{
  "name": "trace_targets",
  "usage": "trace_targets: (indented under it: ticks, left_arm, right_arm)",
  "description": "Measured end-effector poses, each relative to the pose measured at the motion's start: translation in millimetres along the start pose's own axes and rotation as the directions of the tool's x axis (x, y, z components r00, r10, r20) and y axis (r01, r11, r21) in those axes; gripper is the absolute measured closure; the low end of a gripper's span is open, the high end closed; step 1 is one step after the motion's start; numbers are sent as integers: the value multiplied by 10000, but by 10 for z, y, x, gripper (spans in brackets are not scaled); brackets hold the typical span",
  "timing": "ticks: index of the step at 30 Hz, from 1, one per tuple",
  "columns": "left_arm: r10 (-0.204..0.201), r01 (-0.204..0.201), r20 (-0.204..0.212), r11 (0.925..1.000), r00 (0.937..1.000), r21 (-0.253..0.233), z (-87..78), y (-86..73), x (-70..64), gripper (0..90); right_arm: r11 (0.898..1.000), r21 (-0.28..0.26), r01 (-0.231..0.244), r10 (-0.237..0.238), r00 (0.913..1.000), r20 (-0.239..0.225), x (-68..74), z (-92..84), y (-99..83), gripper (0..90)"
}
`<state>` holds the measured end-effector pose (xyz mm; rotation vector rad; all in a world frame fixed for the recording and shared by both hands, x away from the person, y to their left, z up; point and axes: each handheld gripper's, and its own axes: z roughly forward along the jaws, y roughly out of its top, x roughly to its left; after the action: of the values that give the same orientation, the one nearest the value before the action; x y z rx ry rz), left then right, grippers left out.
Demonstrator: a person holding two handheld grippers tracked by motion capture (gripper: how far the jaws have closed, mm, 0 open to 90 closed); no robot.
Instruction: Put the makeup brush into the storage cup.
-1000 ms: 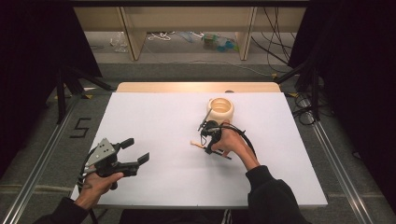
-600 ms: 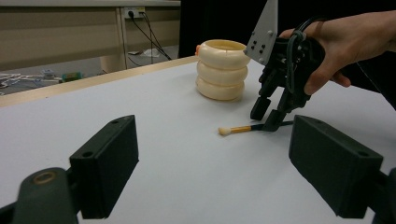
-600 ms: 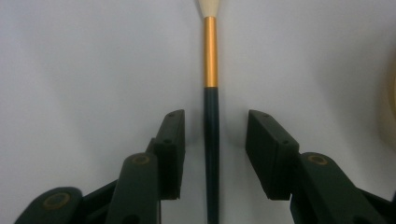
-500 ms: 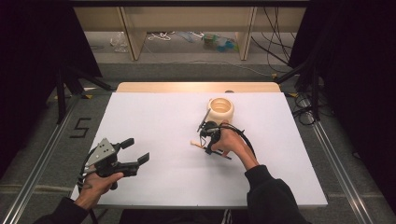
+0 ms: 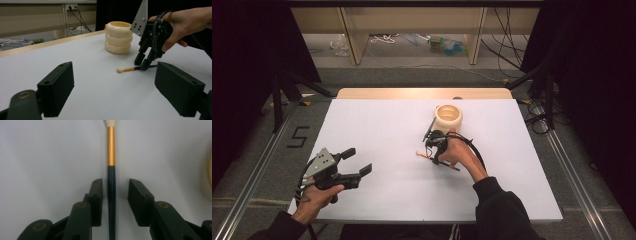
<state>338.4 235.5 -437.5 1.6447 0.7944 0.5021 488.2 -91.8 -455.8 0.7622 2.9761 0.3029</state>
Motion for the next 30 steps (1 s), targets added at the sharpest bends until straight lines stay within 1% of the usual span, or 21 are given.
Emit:
trace_targets:
  ticks: [2, 3, 4, 5, 7, 10, 12, 14, 17, 20, 21, 26, 30]
  left_arm:
    - [-1, 1, 0, 10000, 10000, 3, -1, 0, -1, 155]
    - [11, -11, 2, 10000, 10000, 15, -2, 1, -1, 155]
    - [7, -7, -3, 10000, 10000, 11, -2, 1, -1, 155]
    - [3, -3, 3, 10000, 10000, 1, -1, 1, 0, 155]
    - [4, -4, -3, 10000, 10000, 5, -2, 1, -1, 155]
    - [6, -6, 6, 10000, 10000, -8, -3, 1, 0, 155]
    - [6, -6, -2, 10000, 10000, 6, -2, 1, -1, 155]
    - [-9, 9, 3, 10000, 10000, 8, -2, 1, -3, 155]
    - [-40, 40, 2, 10000, 10000, 7, -2, 0, -5, 155]
    - [12, -12, -3, 10000, 10000, 2, -3, 2, -1, 155]
    - [-47, 47, 0, 10000, 10000, 2, -2, 0, -5, 155]
    - [-30, 30, -6, 10000, 10000, 5, -1, 1, -5, 155]
    - [-20, 20, -1, 10000, 10000, 8, -1, 1, -5, 155]
  right_arm:
    - [10000, -17, 67, -67, 10000, -13, 1, 2, 6, 661]
    - [10000, -69, 63, -63, 10000, 74, 12, 6, 10, 663]
    - [9997, -103, 214, -213, 9998, 66, 8, 8, 10, 669]
    - [9999, -36, 135, -135, 9999, 72, 18, 4, 15, 678]
    - [9997, -58, 232, -232, 9997, 73, 16, 6, 14, 683]
    - [9999, -35, 97, -97, 9999, 33, 18, 5, 14, 690]
    - [10000, -25, 94, -93, 10000, 15, 18, 5, 14, 698]
    - [9998, -53, 210, -210, 9998, 8, 15, 6, 12, 709]
    - [9998, -33, 198, -198, 9998, -14, 19, 6, 14, 720]
    - [9998, -39, 180, -180, 9998, -38, 15, 7, 13, 722]
    - [10000, -6, 76, -76, 10000, -48, 18, 5, 15, 723]
    - [10000, -15, 77, -77, 9999, -150, 2, 8, 13, 734]
    - [10000, 36, -55, 55, 10000, -52, 15, 9, 23, 740]
